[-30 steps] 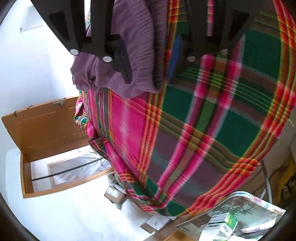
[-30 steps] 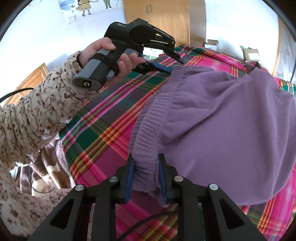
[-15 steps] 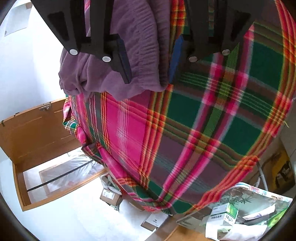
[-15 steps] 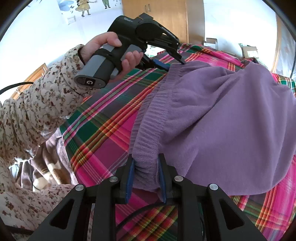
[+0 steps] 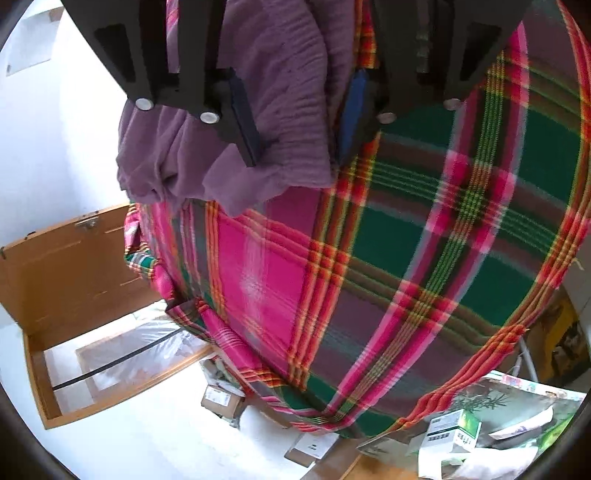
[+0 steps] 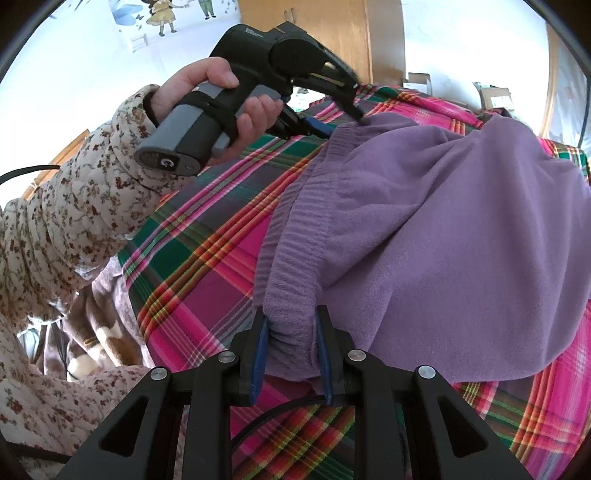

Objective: Fold clothes

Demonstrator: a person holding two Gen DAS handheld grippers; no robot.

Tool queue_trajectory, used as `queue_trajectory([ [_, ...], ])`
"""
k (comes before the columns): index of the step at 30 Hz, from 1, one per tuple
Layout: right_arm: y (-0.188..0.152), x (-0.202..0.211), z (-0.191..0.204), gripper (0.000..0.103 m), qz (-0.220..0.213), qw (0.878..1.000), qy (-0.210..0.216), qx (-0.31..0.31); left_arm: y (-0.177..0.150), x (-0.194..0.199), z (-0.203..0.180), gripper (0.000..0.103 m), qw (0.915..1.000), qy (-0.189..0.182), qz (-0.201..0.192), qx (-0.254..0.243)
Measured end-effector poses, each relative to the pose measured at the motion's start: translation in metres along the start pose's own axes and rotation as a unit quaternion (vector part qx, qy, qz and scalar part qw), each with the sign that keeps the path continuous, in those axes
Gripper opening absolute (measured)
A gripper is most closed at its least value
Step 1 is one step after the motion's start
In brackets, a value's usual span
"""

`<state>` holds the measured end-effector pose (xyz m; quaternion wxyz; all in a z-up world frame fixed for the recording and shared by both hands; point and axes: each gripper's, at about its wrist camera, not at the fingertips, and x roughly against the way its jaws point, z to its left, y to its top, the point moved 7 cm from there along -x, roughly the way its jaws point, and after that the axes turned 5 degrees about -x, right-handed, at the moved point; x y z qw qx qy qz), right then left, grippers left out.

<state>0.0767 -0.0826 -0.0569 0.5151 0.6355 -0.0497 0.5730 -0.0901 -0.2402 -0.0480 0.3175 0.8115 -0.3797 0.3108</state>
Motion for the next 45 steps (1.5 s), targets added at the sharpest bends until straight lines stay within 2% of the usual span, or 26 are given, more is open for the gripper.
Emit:
queue_trajectory([
  [4,0.001,-0.001,0.001,0.024,-0.003,1.0,0.0,0.0,0.003,0.001,0.005,0.024,0.9997,-0.014,0.009,0.018],
  [10,0.023,-0.005,0.018,0.019,-0.02,0.999,0.022,0.011,0.028,0.026,0.013,0.018,0.9993,-0.007,-0.032,0.016],
  [18,0.06,-0.019,0.051,0.017,-0.037,0.997,0.068,0.029,0.061,0.061,0.023,0.017,0.9961,0.003,-0.087,0.014],
  [23,0.08,-0.033,0.066,0.016,-0.036,0.994,0.099,0.032,0.078,0.07,0.039,0.017,0.9947,0.028,-0.098,0.014],
  [28,0.092,-0.06,0.072,0.017,-0.018,0.994,0.109,0.021,0.094,0.071,0.058,0.017,0.9927,0.061,-0.104,0.01],
  [33,0.094,-0.077,0.059,0.018,0.008,0.993,0.115,-0.015,0.088,0.046,0.076,0.018,0.9939,0.077,-0.076,0.017],
  [35,0.096,-0.076,0.052,0.022,0.009,0.992,0.121,-0.032,0.085,0.041,0.078,0.019,0.9941,0.078,-0.073,0.021],
  [38,0.099,-0.063,0.041,0.03,-0.005,0.992,0.118,-0.05,0.08,0.038,0.075,0.019,0.9941,0.082,-0.07,0.011],
  [40,0.101,-0.048,0.027,0.031,-0.022,0.99,0.121,-0.07,0.075,0.041,0.068,0.02,0.9947,0.08,-0.065,0.0],
  [42,0.101,-0.031,0.009,0.032,-0.043,0.987,0.12,-0.094,0.067,0.05,0.058,0.022,0.9942,0.076,-0.076,-0.01],
  [44,0.098,-0.013,-0.012,0.032,-0.064,0.986,0.102,-0.114,0.058,0.059,0.047,0.03,0.9931,0.073,-0.089,-0.021],
  [45,0.096,-0.005,-0.024,0.032,-0.073,0.985,0.094,-0.124,0.054,0.063,0.042,0.03,0.9925,0.072,-0.096,-0.026],
])
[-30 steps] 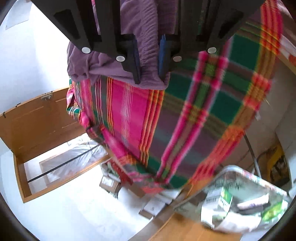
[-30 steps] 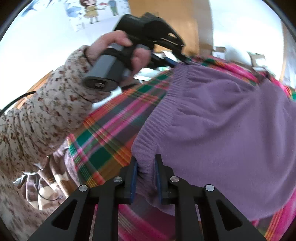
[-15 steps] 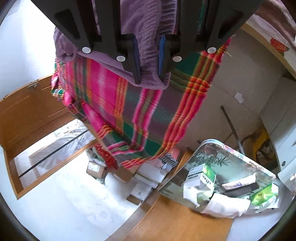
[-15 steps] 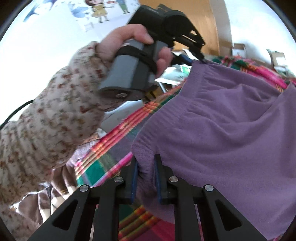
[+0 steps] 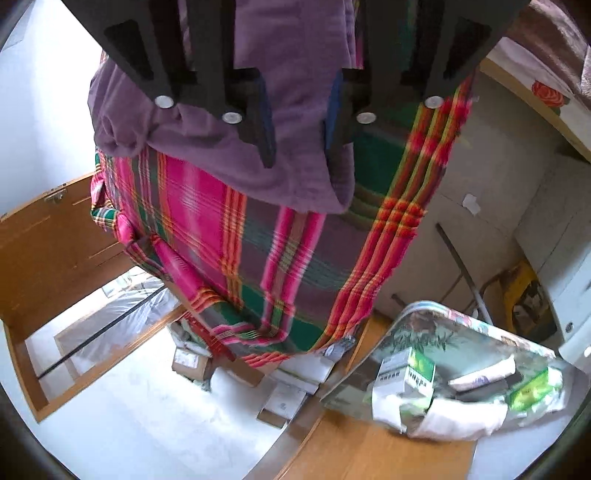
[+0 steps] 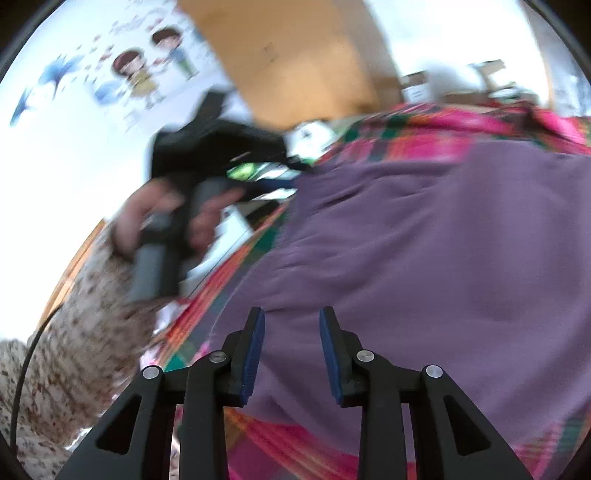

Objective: Fold clothes

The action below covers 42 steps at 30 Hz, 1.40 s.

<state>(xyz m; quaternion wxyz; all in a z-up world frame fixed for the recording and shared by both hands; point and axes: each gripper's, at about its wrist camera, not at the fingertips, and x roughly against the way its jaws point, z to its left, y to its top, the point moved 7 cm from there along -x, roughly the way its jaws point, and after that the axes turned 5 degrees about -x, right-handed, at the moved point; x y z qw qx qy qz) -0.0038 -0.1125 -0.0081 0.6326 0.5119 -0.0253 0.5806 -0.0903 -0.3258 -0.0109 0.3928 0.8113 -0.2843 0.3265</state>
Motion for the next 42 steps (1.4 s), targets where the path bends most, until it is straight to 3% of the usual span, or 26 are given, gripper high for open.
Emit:
queue_trajectory([
  [6,0.007,0.061,-0.069,0.032,-0.061,0.995,-0.059,-0.048,-0.018,0.037,-0.029,0.034,0.9987,-0.01,-0.042,-0.026],
  [9,0.006,0.099,-0.106,0.033,-0.096,0.987,-0.1,-0.077,-0.027,0.055,-0.043,0.036,0.9971,-0.016,-0.064,-0.04],
  [11,0.005,0.126,-0.131,0.039,-0.124,0.979,-0.128,-0.099,-0.033,0.068,-0.053,0.038,0.9956,-0.019,-0.078,-0.049],
  [14,0.007,0.159,-0.169,0.049,-0.162,0.963,-0.173,-0.129,-0.051,0.053,-0.083,0.039,0.995,-0.04,-0.052,-0.075],
  [19,0.018,0.184,-0.213,0.051,-0.192,0.949,-0.197,-0.158,-0.083,0.022,-0.134,0.039,0.9896,-0.077,0.0,-0.122],
  [23,0.026,0.185,-0.238,0.052,-0.194,0.945,-0.194,-0.177,-0.109,-0.001,-0.175,0.039,0.9808,-0.106,0.041,-0.158],
  [29,0.035,0.176,-0.269,0.053,-0.175,0.95,-0.165,-0.2,-0.145,-0.036,-0.23,0.039,0.9616,-0.147,0.102,-0.208],
  [34,0.038,0.163,-0.282,0.053,-0.153,0.957,-0.131,-0.208,-0.145,-0.061,-0.231,0.039,0.9657,-0.134,0.117,-0.189],
  [36,0.04,0.158,-0.279,0.046,-0.149,0.959,-0.127,-0.205,-0.144,-0.068,-0.228,0.039,0.9666,-0.128,0.124,-0.184],
  [38,0.043,0.158,-0.271,0.024,-0.152,0.961,-0.133,-0.19,-0.144,-0.074,-0.224,0.039,0.9677,-0.128,0.128,-0.176],
  [42,0.05,0.161,-0.249,0.017,-0.168,0.963,-0.129,-0.164,-0.145,-0.078,-0.215,0.039,0.9685,-0.132,0.137,-0.161],
])
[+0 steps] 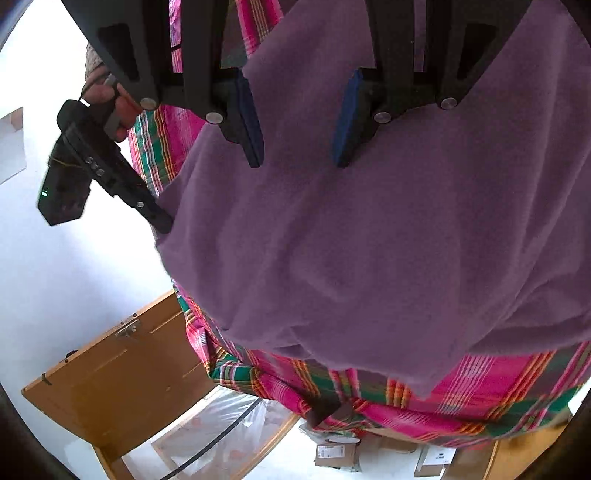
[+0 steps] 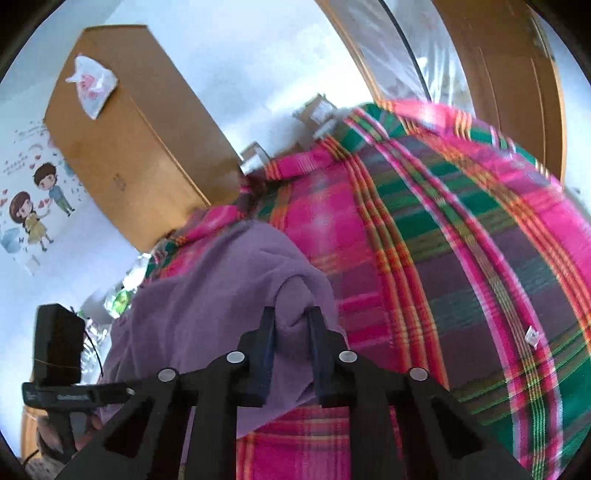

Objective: Fold clothes

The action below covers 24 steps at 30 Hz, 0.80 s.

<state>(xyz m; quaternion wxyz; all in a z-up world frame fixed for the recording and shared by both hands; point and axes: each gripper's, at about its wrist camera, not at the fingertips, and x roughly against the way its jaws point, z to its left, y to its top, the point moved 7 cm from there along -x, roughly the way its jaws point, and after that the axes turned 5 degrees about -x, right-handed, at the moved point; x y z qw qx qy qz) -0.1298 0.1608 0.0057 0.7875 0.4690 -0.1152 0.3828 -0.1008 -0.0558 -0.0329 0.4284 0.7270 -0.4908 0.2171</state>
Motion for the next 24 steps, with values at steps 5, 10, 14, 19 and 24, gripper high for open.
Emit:
queue_trajectory([
  [5,-0.004,0.018,0.049,0.016,-0.016,0.998,0.055,0.03,-0.001,0.009,0.007,0.039,0.999,-0.032,-0.011,0.03],
  [10,-0.031,0.025,0.112,0.015,0.0,0.99,0.111,0.086,0.002,0.031,0.011,0.04,0.9945,-0.073,-0.043,0.061],
  [14,-0.062,0.019,0.152,0.015,0.024,0.982,0.133,0.131,0.004,0.059,0.017,0.041,0.9884,-0.096,-0.085,0.083],
  [19,-0.101,0.005,0.187,0.015,0.06,0.972,0.151,0.168,-0.002,0.083,0.041,0.043,0.981,-0.1,-0.118,0.117],
  [24,-0.127,-0.015,0.202,0.015,0.099,0.964,0.163,0.184,-0.008,0.107,0.065,0.043,0.9712,-0.105,-0.152,0.15],
])
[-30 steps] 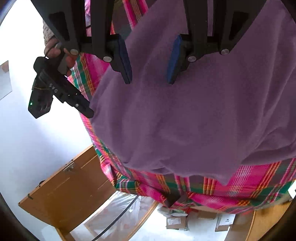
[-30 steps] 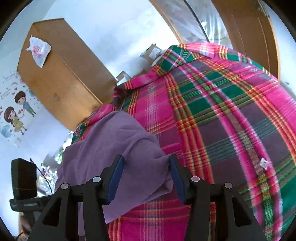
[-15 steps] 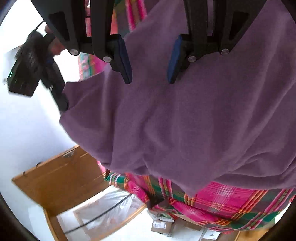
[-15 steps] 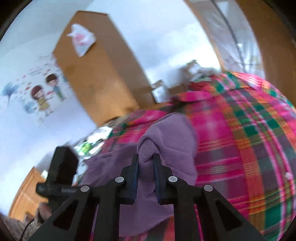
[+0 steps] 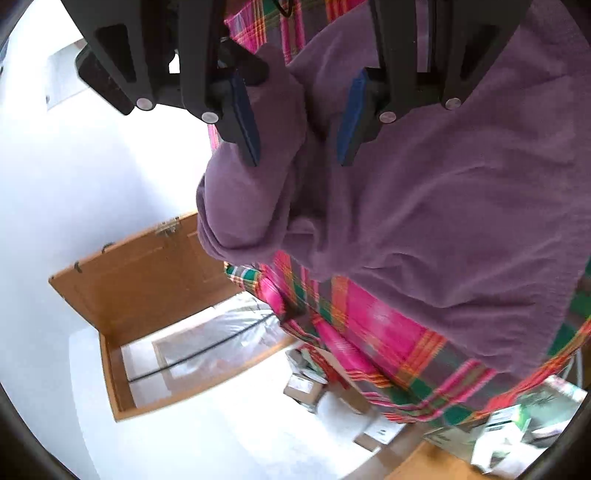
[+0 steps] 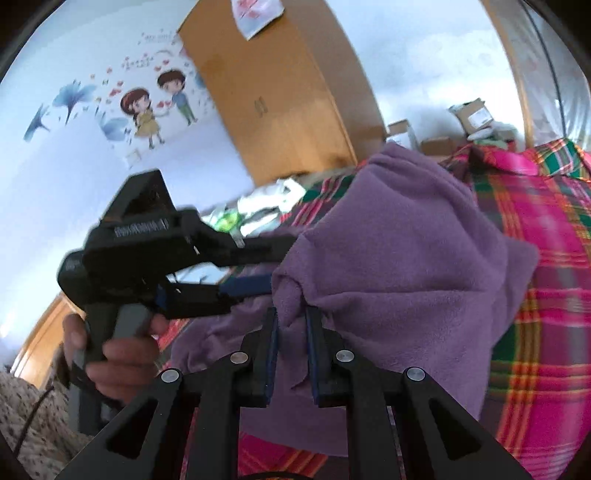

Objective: Fold clothes

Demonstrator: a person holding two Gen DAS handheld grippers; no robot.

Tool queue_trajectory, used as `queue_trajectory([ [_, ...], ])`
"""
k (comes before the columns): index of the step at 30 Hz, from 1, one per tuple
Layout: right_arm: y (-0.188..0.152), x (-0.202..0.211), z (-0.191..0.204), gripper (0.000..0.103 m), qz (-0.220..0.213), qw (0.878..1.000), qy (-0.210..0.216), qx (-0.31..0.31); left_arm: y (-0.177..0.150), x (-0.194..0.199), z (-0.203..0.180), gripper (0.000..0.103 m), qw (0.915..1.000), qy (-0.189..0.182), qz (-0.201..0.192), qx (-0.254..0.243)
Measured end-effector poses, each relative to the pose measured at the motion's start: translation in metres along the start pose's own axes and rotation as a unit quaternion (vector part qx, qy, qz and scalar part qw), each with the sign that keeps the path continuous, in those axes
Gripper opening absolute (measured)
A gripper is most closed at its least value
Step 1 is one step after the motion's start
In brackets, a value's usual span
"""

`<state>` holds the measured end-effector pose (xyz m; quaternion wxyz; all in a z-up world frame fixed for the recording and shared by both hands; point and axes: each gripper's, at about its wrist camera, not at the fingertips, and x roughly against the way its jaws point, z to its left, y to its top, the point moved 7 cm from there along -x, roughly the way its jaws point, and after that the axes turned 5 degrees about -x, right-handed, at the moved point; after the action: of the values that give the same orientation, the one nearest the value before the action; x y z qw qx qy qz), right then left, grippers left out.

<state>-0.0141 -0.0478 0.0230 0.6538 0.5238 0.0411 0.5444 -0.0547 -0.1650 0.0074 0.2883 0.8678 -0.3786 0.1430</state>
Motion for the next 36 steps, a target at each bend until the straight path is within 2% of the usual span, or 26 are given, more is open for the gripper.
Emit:
queue_trajectory([
  [8,-0.023,-0.034,0.02,0.014,0.063,0.997,0.026,0.03,-0.002,0.006,0.018,0.046,0.9999,0.016,0.001,0.002],
  [10,-0.024,-0.034,0.021,0.014,0.062,0.997,0.015,0.036,-0.004,-0.001,0.022,0.046,0.9991,0.038,0.019,-0.007],
  [13,-0.023,-0.027,0.018,0.015,0.055,0.998,0.01,0.032,-0.008,-0.013,0.026,0.046,0.9989,0.033,0.034,0.002],
  [15,-0.02,-0.015,0.009,0.015,0.042,0.999,0.003,0.02,-0.008,-0.018,0.03,0.046,0.9983,0.045,0.039,0.003],
  [19,-0.014,0.018,-0.019,0.029,0.005,1.0,-0.019,-0.01,-0.004,-0.018,0.041,0.046,0.9979,0.048,0.039,0.017],
  [23,-0.008,0.051,-0.047,0.032,-0.03,0.998,-0.043,-0.043,-0.005,-0.019,0.05,0.046,0.9972,0.058,0.04,0.025],
  [24,-0.008,0.053,-0.056,0.034,-0.031,0.997,-0.053,-0.056,-0.004,-0.02,0.05,0.046,0.9972,0.057,0.042,0.026],
  [26,-0.01,0.045,-0.062,0.048,-0.022,0.996,-0.047,-0.069,-0.006,-0.022,0.052,0.046,0.9969,0.059,0.045,0.026],
  [28,-0.011,0.037,-0.067,0.051,-0.012,0.996,-0.041,-0.081,-0.009,-0.02,0.052,0.046,0.9967,0.061,0.048,0.026],
  [34,-0.017,0.014,-0.083,0.05,0.017,0.993,-0.023,-0.119,-0.019,-0.01,0.056,0.046,0.9962,0.057,0.055,0.037],
  [36,-0.016,0.01,-0.086,0.027,0.021,0.991,-0.025,-0.126,-0.023,-0.007,0.056,0.046,0.9963,0.052,0.056,0.04],
])
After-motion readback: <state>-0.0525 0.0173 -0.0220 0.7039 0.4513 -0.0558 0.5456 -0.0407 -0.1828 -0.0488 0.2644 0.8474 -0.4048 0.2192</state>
